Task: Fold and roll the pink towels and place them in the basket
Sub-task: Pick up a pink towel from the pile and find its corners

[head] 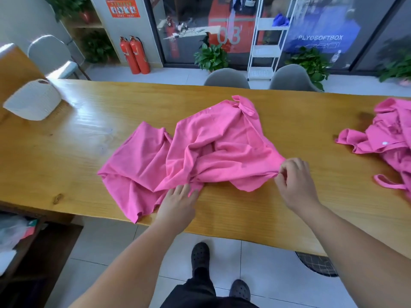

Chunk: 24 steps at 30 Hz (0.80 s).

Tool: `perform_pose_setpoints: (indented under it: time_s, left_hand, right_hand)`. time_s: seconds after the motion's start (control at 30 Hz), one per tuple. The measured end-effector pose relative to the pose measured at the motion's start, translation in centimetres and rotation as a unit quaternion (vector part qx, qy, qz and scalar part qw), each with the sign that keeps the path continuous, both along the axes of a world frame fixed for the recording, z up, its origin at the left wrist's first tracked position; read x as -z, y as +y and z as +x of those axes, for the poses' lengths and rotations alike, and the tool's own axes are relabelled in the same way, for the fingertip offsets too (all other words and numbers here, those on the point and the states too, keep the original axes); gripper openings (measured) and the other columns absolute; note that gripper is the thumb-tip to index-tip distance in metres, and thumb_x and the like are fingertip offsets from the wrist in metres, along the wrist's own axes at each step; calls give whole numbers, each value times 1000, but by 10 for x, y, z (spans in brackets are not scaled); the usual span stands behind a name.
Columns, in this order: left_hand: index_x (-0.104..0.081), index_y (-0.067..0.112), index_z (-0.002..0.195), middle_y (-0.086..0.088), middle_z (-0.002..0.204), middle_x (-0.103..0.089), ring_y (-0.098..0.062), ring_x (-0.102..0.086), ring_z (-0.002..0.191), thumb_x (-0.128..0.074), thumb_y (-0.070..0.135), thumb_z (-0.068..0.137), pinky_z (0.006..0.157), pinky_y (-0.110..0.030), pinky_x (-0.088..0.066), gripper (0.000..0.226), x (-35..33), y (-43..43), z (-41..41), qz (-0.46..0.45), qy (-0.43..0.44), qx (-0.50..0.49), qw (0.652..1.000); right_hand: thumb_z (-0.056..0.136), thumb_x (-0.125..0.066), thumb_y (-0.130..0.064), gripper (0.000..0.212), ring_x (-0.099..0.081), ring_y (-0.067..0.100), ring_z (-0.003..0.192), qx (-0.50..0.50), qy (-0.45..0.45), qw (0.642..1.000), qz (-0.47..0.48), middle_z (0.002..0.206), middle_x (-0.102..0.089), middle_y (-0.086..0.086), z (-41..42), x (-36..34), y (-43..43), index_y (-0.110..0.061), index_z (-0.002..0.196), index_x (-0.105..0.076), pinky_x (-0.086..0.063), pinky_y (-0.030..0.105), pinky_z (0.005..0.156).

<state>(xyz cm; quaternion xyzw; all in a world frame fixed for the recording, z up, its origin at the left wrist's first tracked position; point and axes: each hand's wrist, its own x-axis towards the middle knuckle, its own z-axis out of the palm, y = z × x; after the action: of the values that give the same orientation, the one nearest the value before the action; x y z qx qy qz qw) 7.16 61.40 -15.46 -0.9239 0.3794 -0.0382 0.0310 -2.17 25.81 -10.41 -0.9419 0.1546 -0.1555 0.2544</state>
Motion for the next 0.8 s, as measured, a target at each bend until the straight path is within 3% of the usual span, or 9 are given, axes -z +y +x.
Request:
perform_pose_setpoints:
  time_s: [0.07,0.17,0.3,0.4,0.47,0.5,0.63,0.73,0.8]
  left_hand:
    - [-64,18,135,-7,126,-62,-30,-61,110,-82,33,72,89,-43,-56,67,-12,-28,-15,-46,13,39,998]
    - [-51,25,150,0,145,-55,-25,-50,132,-80,43,79,107,-42,-48,79,-32,-74,-36,-105,51,71,991]
    - [-45,25,153,3,145,-53,-24,-47,131,-80,51,79,109,-42,-43,86,-53,-128,-53,-168,110,-6,980]
    - [-63,23,128,2,118,-70,-28,-62,110,-78,42,83,92,-44,-46,51,-59,-156,-51,-165,62,-53,983]
    - [-70,25,109,1,104,-70,-30,-64,101,-66,33,94,87,-44,-40,18,-62,-167,-47,-143,75,-63,985]
    - [-72,24,105,-1,102,-68,-31,-63,101,-63,29,96,86,-44,-40,14,-62,-171,-46,-138,93,-61,984]
    - [-72,17,103,-7,106,-59,-33,-57,101,-63,24,92,83,-45,-47,15,-58,-171,-65,-162,169,19,972]
    - [-67,15,106,-6,105,-67,-32,-64,93,-61,18,94,78,-39,-51,14,-57,-168,-99,-178,315,35,932]
    - [-69,14,106,-3,100,-73,-27,-66,90,-62,17,95,77,-32,-49,14,-56,-170,-114,-177,403,23,897]
  right_hand:
    - [86,-47,-24,12,-48,30,103,-22,-47,999,2,104,-53,7,-4,-10,6,-13,87,-52,-42,47,91]
    - [89,-51,-20,10,-50,32,110,-57,-104,993,-13,113,-55,10,-8,-28,14,-10,90,-54,-41,45,97]
    - [90,-52,-17,8,-50,31,113,-69,-138,988,-2,116,-55,10,-17,-43,15,-10,92,-54,-41,43,99]
    - [90,-50,-17,7,-50,28,113,-75,-140,987,6,115,-55,8,-26,-47,11,-11,93,-52,-41,39,99]
    - [91,-49,-20,8,-50,26,110,-80,-135,987,15,113,-55,6,-31,-49,7,-12,93,-52,-41,37,96]
    - [91,-48,-21,9,-50,25,108,-80,-126,989,21,112,-55,5,-34,-48,4,-13,94,-51,-41,37,94]
    - [92,-53,-18,4,-50,28,100,-29,-49,998,-19,104,-55,3,-45,-29,-20,-17,91,-49,-43,43,86]
    - [97,-57,-27,11,-50,27,106,31,140,987,-71,103,-52,-2,-58,-13,-35,-22,90,-49,-45,43,87]
    - [101,-54,-29,5,-48,25,114,16,223,972,-75,113,-55,-3,-67,-3,-37,-24,98,-53,-46,42,93]
